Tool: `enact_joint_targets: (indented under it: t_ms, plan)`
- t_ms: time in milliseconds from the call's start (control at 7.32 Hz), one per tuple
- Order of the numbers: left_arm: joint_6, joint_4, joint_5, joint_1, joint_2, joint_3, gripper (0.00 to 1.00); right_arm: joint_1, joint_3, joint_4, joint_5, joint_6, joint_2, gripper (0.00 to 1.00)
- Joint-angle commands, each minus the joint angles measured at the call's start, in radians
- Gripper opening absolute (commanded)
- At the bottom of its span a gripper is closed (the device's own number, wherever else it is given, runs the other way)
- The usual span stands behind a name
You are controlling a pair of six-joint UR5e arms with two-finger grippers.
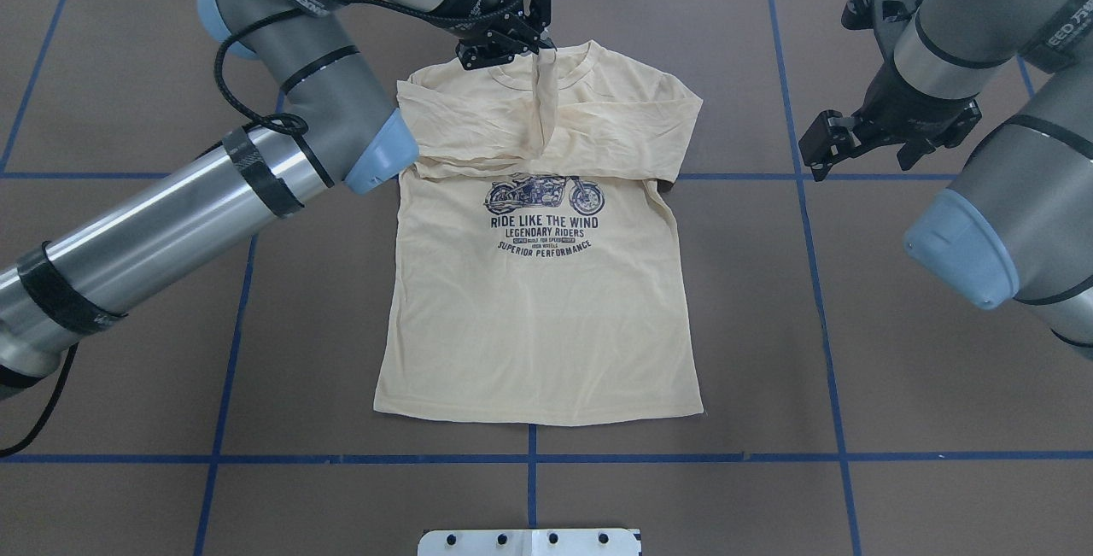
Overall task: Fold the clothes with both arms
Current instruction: 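Lay the sleeve across the chest and release with the left gripper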
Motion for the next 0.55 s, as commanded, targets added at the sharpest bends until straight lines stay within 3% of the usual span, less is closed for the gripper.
enact_joint_targets:
  t_ms: [0, 410]
  plan:
    - [0.0, -0.062, 0.124, 0.112, -0.046, 0.067, 0.0, -0.001, -0.002, 0.0, 0.0, 0.008, 0.0, 1.0]
    - [0.034, -0.151, 0.267, 0.231, -0.073, 0.128, 0.0, -0.001, -0.002, 0.0, 0.008, 0.01, 0.0, 1.0]
